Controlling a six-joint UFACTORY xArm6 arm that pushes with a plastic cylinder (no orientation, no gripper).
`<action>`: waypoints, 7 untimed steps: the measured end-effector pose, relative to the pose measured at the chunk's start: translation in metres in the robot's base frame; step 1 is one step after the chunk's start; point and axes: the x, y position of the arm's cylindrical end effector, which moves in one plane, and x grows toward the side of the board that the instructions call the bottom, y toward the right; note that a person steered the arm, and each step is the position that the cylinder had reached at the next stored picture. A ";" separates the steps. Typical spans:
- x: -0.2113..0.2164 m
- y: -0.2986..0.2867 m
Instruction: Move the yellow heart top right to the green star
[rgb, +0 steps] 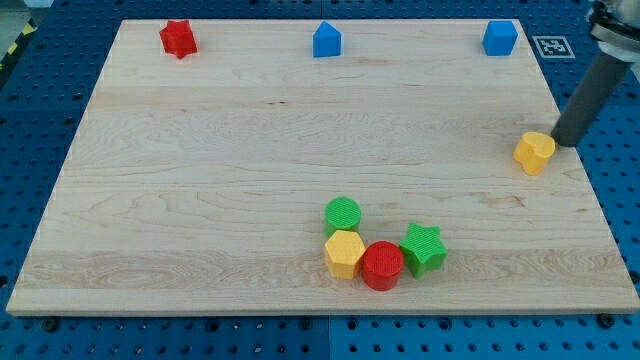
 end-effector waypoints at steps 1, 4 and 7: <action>0.019 0.000; 0.024 -0.013; 0.017 -0.075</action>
